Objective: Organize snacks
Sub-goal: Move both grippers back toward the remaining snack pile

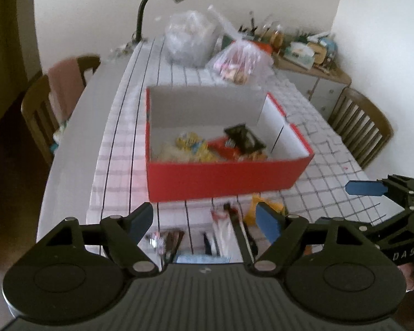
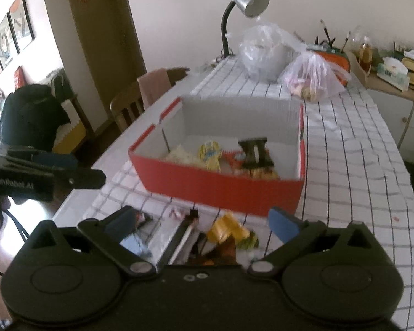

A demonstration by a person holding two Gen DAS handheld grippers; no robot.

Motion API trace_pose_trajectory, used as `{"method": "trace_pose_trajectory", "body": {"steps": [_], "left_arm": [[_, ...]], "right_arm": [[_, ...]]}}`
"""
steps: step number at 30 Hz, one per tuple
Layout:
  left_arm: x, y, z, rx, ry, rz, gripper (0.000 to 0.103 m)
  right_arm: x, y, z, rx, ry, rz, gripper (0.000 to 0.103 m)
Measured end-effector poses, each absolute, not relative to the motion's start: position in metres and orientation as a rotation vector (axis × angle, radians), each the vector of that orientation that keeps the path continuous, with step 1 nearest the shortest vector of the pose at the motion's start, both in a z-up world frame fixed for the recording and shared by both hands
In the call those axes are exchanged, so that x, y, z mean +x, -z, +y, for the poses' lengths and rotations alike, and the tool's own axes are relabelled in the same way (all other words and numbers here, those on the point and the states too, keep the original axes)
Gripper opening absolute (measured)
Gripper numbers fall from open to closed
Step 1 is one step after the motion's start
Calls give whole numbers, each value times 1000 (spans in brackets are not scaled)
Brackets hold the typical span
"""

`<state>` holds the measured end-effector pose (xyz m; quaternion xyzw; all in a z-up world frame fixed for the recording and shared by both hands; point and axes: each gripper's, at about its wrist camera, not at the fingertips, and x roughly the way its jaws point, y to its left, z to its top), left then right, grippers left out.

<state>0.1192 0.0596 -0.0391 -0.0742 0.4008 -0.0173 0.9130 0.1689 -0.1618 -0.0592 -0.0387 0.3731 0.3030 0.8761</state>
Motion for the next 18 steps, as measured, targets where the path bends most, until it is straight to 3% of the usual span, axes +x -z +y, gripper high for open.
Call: {"method": "trace_pose_trajectory", "body": {"steps": [18], "left_arm": [[149,109,101,-292,-124,998,81]], "right_arm": [[174,134,-158,-292,-688,895,100]]}}
